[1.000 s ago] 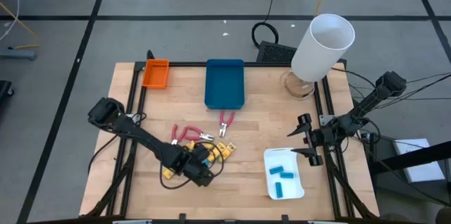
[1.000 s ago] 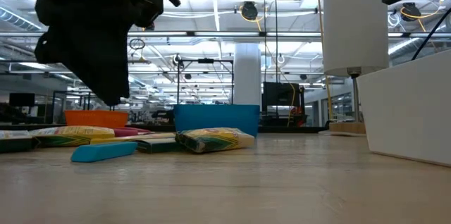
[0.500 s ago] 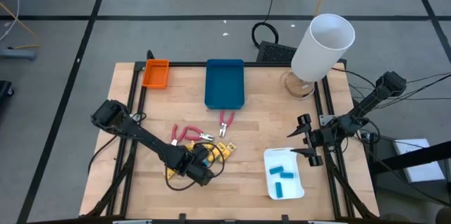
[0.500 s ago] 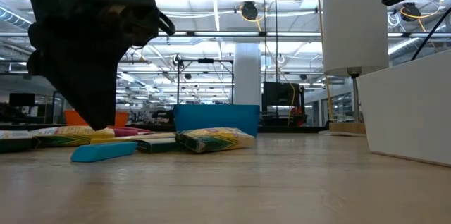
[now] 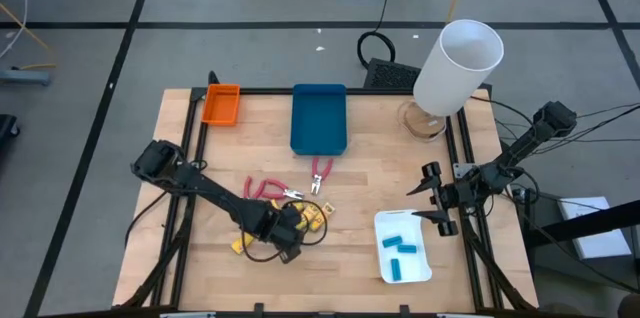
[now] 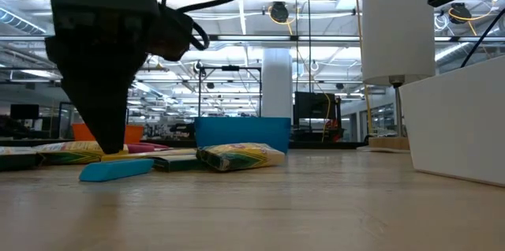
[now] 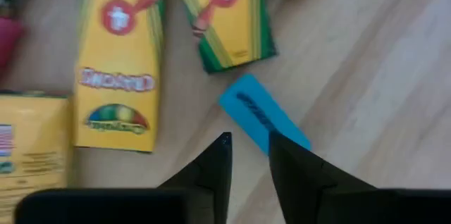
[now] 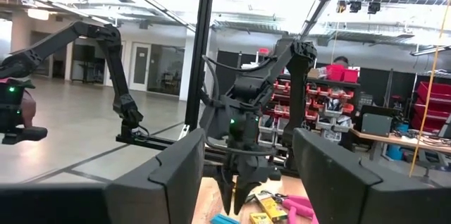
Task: Pick & Place School Supplies
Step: Put the blue eraser into the white bin
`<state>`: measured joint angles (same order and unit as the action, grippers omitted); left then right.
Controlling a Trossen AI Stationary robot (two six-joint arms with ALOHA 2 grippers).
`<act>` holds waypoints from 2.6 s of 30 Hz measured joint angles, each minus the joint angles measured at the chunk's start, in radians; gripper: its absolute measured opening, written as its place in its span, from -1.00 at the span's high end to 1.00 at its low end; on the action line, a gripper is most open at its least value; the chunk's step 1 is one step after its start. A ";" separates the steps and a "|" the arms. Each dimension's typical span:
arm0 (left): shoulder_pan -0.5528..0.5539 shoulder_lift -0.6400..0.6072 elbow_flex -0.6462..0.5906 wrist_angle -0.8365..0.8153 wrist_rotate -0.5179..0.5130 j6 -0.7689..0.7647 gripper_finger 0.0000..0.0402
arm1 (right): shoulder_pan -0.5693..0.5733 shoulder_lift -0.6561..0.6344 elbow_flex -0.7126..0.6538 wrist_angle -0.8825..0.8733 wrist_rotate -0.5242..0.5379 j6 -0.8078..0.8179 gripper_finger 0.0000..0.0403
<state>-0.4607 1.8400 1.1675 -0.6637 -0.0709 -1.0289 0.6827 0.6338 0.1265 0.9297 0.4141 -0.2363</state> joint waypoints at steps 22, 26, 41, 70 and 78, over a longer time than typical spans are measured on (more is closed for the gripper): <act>0.010 0.111 0.012 0.053 0.038 -0.417 -0.52 | 0.000 0.000 0.001 -0.001 0.004 0.000 -0.03; -0.002 0.126 0.036 -0.026 0.067 -0.488 -0.47 | 0.000 0.000 0.001 0.000 0.004 0.000 -0.03; -0.049 0.133 0.057 -0.165 0.071 -0.427 -0.02 | -0.001 0.001 0.001 0.001 0.004 0.015 -0.03; -0.095 0.113 0.051 -0.074 -0.228 0.126 0.42 | -0.001 0.001 0.001 0.001 0.003 0.018 -0.03; -0.106 -0.005 0.051 -0.066 -0.394 0.193 0.42 | -0.002 0.030 0.001 0.001 0.122 0.068 -0.03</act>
<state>-0.5663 1.8354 1.2190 -0.7293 -0.4651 -0.8359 0.6804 0.6642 0.1276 0.9306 0.5360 -0.1684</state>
